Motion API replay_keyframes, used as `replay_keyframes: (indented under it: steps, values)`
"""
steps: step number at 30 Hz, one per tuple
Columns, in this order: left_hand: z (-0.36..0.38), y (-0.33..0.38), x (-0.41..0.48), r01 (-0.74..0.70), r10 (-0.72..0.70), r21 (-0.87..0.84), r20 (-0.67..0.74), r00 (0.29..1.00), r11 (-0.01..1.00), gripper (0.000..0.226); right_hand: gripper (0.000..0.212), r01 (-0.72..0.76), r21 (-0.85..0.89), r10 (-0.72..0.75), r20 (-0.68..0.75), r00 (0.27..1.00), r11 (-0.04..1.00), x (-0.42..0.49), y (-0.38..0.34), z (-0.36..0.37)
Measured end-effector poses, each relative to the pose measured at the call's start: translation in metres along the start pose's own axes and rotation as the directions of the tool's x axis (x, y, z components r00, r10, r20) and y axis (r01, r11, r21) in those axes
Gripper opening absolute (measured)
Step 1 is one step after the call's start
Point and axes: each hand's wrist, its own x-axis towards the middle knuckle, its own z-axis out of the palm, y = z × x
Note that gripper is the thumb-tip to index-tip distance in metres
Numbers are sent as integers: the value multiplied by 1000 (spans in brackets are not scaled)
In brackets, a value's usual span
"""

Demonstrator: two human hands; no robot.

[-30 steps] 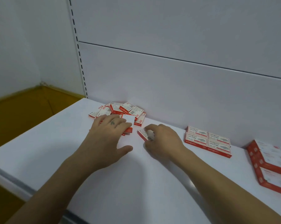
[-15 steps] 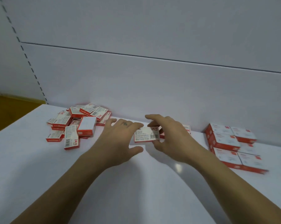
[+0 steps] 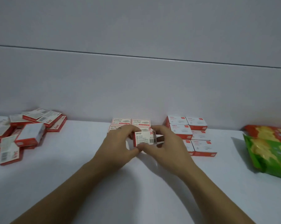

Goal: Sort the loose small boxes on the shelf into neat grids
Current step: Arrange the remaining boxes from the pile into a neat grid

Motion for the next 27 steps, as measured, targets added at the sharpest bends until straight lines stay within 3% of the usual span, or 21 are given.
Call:
replay_keyframes:
  steps: [5, 6, 7, 9, 11, 13, 16, 23, 27]
  values:
    - [8, 2, -8, -87, 93, 62, -106, 990, 994, 38, 47, -102, 89, 101, 19, 995, 991, -9, -9, 12]
    - [9, 2, -6, -111, 121, 93, -108, 987, 989, 38, 43, -142, 187, 135, 45, 990, 972, -8, -9, 12]
    - [9, 2, -4, -130, 142, 117, -104, 984, 985, 38, 35, -196, 348, 170, 105, 980, 917, -7, -8, 10]
    - [7, 1, -3, -139, 147, 93, -77, 986, 986, 40, 25, -317, 660, 152, 296, 943, 681, -4, -8, 3]
    - [2, -1, -8, -78, 78, -9, -26, 997, 997, 44, 26, -420, 756, 120, 420, 900, 503, -2, -7, -1]
    - [-5, -4, -13, 31, -32, -131, -2, 999, 991, 45, 28, -438, 799, 113, 432, 895, 413, -1, -4, 2]
    - [-18, -4, -13, 123, -129, -275, -4, 992, 954, 48, 28, -344, 811, 114, 331, 937, 474, 0, -2, 8]
    - [-21, 6, -15, 196, -182, -505, 78, 980, 841, 48, 19, -259, 703, 195, 172, 966, 662, -1, 0, 3]
    - [-20, 10, -13, 265, -293, -712, 87, 952, 650, 36, 8, -219, 670, 205, 101, 974, 709, -2, -2, 8]
